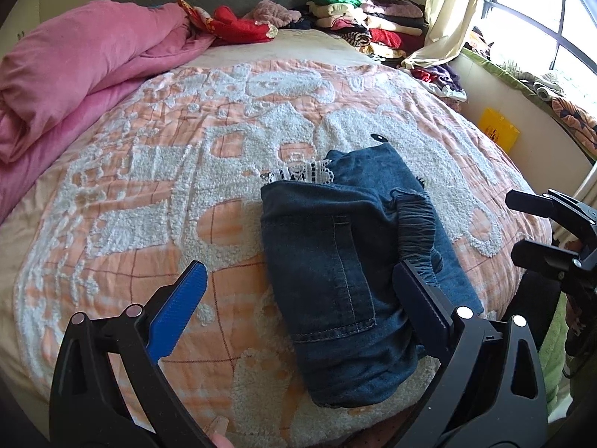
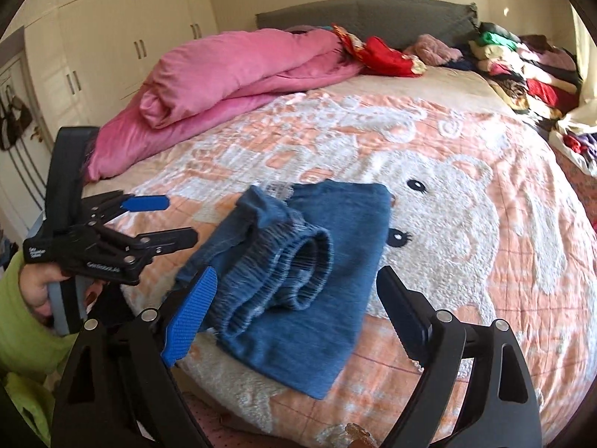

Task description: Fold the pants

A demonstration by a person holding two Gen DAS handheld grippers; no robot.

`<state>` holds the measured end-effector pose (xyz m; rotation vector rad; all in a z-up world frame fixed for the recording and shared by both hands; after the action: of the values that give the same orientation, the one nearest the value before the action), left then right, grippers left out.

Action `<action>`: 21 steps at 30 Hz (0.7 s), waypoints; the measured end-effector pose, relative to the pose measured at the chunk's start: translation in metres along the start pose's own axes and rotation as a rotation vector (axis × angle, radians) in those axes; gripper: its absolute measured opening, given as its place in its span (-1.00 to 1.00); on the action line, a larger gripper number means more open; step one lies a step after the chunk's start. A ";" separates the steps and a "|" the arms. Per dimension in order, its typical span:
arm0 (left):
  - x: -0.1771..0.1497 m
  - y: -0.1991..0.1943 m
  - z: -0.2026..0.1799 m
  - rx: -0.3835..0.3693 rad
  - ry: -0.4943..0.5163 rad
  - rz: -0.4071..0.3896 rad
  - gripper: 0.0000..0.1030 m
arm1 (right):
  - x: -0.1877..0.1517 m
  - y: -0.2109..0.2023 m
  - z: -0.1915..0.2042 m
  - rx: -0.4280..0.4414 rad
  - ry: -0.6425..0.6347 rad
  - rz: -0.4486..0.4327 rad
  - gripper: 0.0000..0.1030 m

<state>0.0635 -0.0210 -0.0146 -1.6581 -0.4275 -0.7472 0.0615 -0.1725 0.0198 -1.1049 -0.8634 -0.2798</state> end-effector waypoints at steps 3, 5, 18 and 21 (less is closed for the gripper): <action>-0.003 0.005 0.001 0.000 -0.008 0.009 0.81 | -0.002 0.007 -0.008 -0.022 0.018 0.017 0.68; -0.005 0.009 0.002 -0.002 -0.012 0.019 0.81 | -0.004 0.012 -0.012 -0.030 0.027 0.028 0.68; -0.012 0.055 0.008 -0.035 -0.078 0.100 0.81 | -0.013 0.064 -0.036 -0.058 0.104 0.158 0.68; -0.015 0.067 0.010 -0.061 -0.105 0.123 0.81 | -0.016 0.081 -0.043 -0.042 0.145 0.200 0.68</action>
<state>0.0986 -0.0250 -0.0744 -1.7690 -0.3762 -0.5894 0.1189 -0.1762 -0.0533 -1.1854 -0.6153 -0.2094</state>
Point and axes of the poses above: each gripper's, at about its wrist camera, not at the fingertips, and y roughly the way its jaws point, z to its left, x to its top, the point moved 4 cm from there along y, roughly the way its jaws point, and after that the axes turned 1 degree about -z, right-handed, at the moved point
